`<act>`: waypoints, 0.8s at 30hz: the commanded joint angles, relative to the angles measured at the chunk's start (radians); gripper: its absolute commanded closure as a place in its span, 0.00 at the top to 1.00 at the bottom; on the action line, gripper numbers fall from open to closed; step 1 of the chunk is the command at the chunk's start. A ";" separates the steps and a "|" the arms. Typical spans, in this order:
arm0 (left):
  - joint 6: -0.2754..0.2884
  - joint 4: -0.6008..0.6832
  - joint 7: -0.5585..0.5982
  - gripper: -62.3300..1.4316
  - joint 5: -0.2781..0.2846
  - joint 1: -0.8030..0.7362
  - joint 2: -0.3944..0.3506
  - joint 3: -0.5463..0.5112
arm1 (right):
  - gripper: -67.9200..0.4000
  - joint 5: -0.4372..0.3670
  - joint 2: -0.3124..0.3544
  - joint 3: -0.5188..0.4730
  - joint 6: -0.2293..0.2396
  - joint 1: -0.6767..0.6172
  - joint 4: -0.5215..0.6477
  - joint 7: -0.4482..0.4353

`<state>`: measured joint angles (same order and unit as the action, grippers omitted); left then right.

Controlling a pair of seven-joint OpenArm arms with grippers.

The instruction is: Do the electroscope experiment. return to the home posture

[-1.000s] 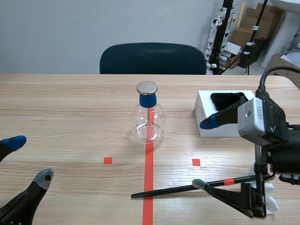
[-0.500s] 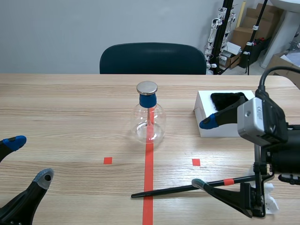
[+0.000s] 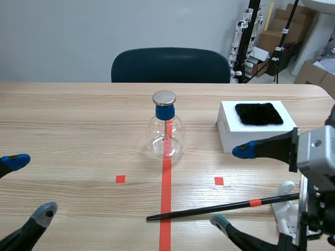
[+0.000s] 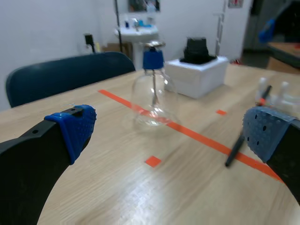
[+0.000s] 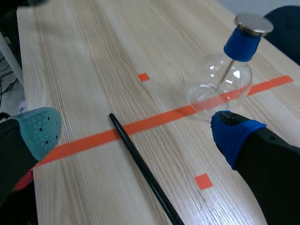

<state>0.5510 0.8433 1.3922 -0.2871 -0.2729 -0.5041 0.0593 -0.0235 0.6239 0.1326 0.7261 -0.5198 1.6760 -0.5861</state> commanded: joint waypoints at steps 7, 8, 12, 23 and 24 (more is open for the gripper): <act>-0.020 0.327 -0.280 1.00 0.219 -0.260 -0.069 -0.031 | 1.00 -0.014 -0.024 -0.136 0.000 -0.109 0.172 -0.008; -0.040 0.366 -0.294 1.00 0.247 -0.298 -0.072 -0.038 | 1.00 -0.014 -0.024 -0.149 0.000 -0.119 0.192 0.002; -0.135 0.532 -0.339 1.00 0.324 -0.446 -0.093 -0.045 | 1.00 -0.014 -0.030 -0.196 0.000 -0.152 0.265 0.076; -0.304 0.771 -0.408 1.00 0.420 -0.656 -0.136 -0.045 | 1.00 -0.015 -0.070 -0.245 0.000 -0.208 0.315 0.163; -0.307 0.771 -0.408 1.00 0.421 -0.659 -0.130 -0.045 | 1.00 -0.015 -0.070 -0.248 0.000 -0.216 0.315 0.162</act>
<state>0.2413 1.6283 0.9722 0.1268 -0.9352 -0.6403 0.0162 -0.0238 0.5484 -0.0978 0.7258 -0.7280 1.9881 -0.4065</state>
